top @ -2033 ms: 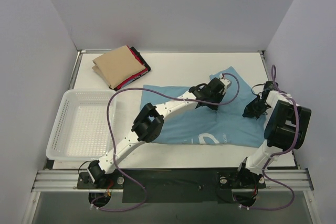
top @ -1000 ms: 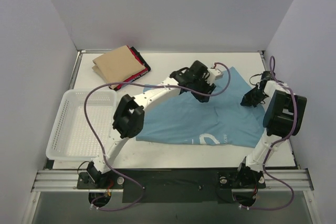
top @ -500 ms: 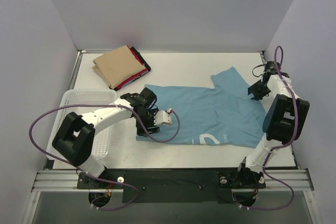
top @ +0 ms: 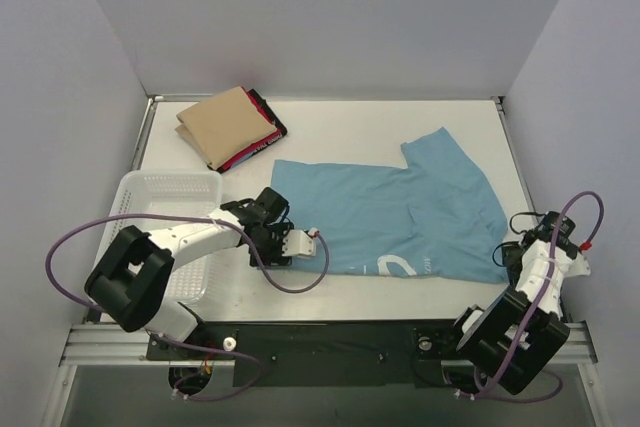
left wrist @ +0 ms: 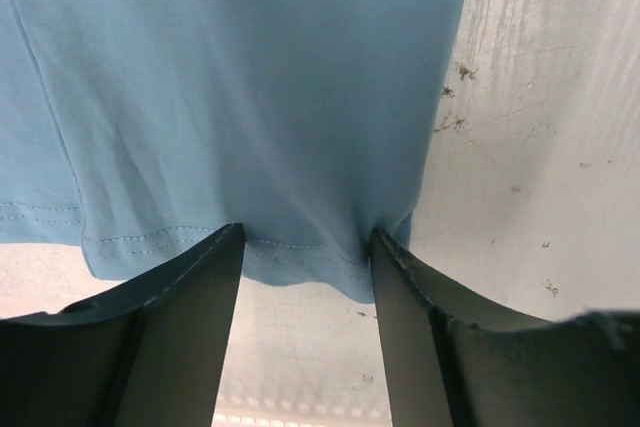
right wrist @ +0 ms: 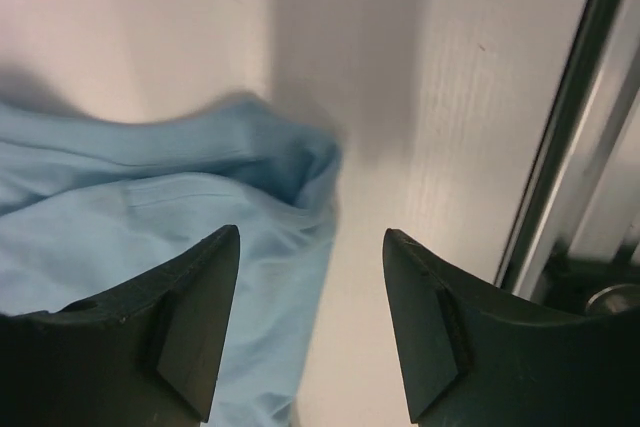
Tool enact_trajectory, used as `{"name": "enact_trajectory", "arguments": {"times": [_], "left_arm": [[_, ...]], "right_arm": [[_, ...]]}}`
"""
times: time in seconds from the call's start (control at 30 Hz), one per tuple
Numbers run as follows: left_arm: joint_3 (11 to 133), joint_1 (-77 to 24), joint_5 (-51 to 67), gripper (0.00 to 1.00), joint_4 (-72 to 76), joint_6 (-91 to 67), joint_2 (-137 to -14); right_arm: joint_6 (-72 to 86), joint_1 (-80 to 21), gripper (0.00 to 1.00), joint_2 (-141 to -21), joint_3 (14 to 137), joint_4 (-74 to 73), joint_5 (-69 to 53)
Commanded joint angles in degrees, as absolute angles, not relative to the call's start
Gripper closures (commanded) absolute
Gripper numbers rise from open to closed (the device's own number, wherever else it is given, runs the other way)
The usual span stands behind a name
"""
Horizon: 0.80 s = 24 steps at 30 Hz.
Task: Fold and stack the t-shirts
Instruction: Fold the flattened tshirt in 1/3 of the way
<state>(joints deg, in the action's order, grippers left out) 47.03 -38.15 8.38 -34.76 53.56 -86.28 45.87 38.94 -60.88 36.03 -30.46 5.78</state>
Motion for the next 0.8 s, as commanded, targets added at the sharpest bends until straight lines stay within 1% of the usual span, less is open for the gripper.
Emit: {"name": "enact_trajectory", "arguments": {"times": [0.0,0.03,0.07,0.1,0.13,0.17,0.2,0.23,0.27,0.3,0.37,0.47,0.6,0.63,0.7,0.73,0.77], "left_arm": [[43.5,-38.5,6.6,0.46,-27.3,52.6,-85.1],[43.2,-38.7,6.4,0.55,-26.7,52.4,-84.9],[42.7,-38.8,6.6,0.59,-26.7,52.0,-84.4],[42.5,-38.8,6.6,0.7,-27.2,51.9,-84.1],[42.3,-38.9,6.7,0.76,-27.5,51.3,-83.7],[42.1,-39.0,7.1,0.89,-28.8,51.2,-83.3],[41.9,-39.1,7.2,0.96,-29.5,51.0,-83.0],[41.8,-39.3,7.3,1.0,-31.4,50.8,-82.8],[41.8,-39.3,7.5,1.0,-32.4,50.8,-82.4],[41.8,-39.5,8.3,1.0,-35.0,51.0,-82.2],[42.4,-39.6,10.6,1.0,-39.7,51.4,-81.4],[44.4,-39.9,15.7,1.0,-45.7,51.2,-80.3],[46.7,-39.9,19.4,1.0,-48.8,50.5,-80.4],[47.1,-40.0,19.7,0.96,-49.3,51.2,-80.4],[47.6,-40.3,20.1,0.66,-51.3,51.7,-80.4],[48.0,-40.5,20.6,0.37,-52.6,51.8,-80.4],[49.1,-40.5,21.0,0.12,-53.6,51.6,-80.5]], "right_arm": [[46.5,41.7,0.46,-63.5,33.3,-31.4,5.1],[46.4,42.0,0.46,-65.4,33.3,-31.0,4.3],[46.4,42.0,0.47,-66.2,33.2,-30.8,4.2],[46.3,42.1,0.5,-67.2,33.1,-29.8,4.4],[46.3,42.3,0.54,-68.2,33.2,-29.3,4.5],[46.4,42.7,0.65,-68.7,33.3,-29.0,5.1],[46.8,43.3,0.71,-69.4,33.4,-29.0,5.3],[46.8,44.8,0.81,-69.6,33.4,-28.9,5.4],[46.9,46.0,0.86,-70.0,33.1,-28.9,5.0],[46.2,48.2,0.95,-70.1,32.9,-28.8,4.5],[44.4,50.6,1.0,-70.1,33.1,-28.9,3.1],[43.7,52.1,1.0,-67.2,33.4,-31.1,3.6],[45.8,52.1,1.0,-63.5,31.3,-31.3,3.2],[45.8,52.2,1.0,-63.5,31.0,-31.4,2.9],[44.3,52.6,0.92,-64.1,31.7,-31.6,2.3],[43.7,52.9,0.77,-64.2,32.3,-32.0,2.0],[42.6,52.9,0.68,-64.2,33.7,-32.5,2.4]]}}
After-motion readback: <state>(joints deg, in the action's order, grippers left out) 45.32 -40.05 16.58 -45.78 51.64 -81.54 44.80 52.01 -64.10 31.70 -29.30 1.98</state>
